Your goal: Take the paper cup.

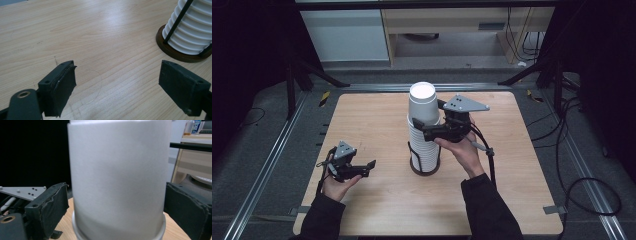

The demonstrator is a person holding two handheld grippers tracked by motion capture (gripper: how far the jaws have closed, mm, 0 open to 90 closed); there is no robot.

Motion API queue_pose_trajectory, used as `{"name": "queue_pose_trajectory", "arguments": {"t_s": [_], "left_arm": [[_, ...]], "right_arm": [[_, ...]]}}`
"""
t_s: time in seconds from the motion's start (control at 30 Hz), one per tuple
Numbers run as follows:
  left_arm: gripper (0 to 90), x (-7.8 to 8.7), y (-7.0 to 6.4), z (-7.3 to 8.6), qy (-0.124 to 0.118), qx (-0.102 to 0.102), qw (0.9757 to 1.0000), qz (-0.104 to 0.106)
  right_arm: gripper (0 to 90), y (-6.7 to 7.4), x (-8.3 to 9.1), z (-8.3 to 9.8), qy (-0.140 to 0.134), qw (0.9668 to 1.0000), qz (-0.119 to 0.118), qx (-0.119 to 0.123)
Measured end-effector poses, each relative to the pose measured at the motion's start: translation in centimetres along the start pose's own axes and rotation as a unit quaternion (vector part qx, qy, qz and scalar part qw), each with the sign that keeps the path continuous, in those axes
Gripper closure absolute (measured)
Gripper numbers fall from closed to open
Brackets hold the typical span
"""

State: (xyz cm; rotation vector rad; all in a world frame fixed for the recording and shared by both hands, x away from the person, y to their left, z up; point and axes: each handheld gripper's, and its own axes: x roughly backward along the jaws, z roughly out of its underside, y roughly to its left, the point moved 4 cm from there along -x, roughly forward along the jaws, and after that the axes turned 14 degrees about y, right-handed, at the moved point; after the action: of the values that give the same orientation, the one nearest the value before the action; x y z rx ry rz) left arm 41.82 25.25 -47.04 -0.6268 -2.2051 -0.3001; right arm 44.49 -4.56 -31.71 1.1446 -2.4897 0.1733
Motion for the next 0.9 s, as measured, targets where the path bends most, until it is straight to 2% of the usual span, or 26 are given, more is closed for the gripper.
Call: {"name": "queue_pose_trajectory", "arguments": {"t_s": [0.23, 0.47, 0.6, 0.63, 0.87, 0.9], "left_arm": [[13.5, 0.0, 0.0, 0.0, 0.001, -0.002, 1.0000, 0.000], [13.6, 0.0, -0.1, 0.0, 0.001, -0.003, 1.0000, -0.001], [13.7, 0.0, -0.1, 0.0, 0.001, -0.003, 1.0000, -0.001], [13.7, 0.0, -0.1, 0.0, 0.002, -0.003, 1.0000, -0.001], [13.7, -0.1, -0.1, 0.0, 0.002, -0.003, 1.0000, -0.001], [13.8, -0.1, -0.1, 0.0, 0.002, -0.003, 1.0000, -0.001]], "right_arm": [[6.4, -0.3, -1.2, 0.0, 0.006, 1.0000, 0.008, -0.002], [6.7, -0.2, -1.7, 0.0, 0.007, 0.9999, 0.008, -0.002], [9.8, -0.1, -1.7, 0.0, 0.003, 0.9999, 0.009, 0.004], [10.7, 0.0, -1.5, -0.1, 0.003, 0.9998, 0.017, 0.010], [11.9, 0.0, -1.4, -0.2, 0.005, 0.9998, 0.017, 0.013], [12.3, 0.1, -1.1, -0.4, -0.007, 0.9997, 0.016, 0.015]]}}
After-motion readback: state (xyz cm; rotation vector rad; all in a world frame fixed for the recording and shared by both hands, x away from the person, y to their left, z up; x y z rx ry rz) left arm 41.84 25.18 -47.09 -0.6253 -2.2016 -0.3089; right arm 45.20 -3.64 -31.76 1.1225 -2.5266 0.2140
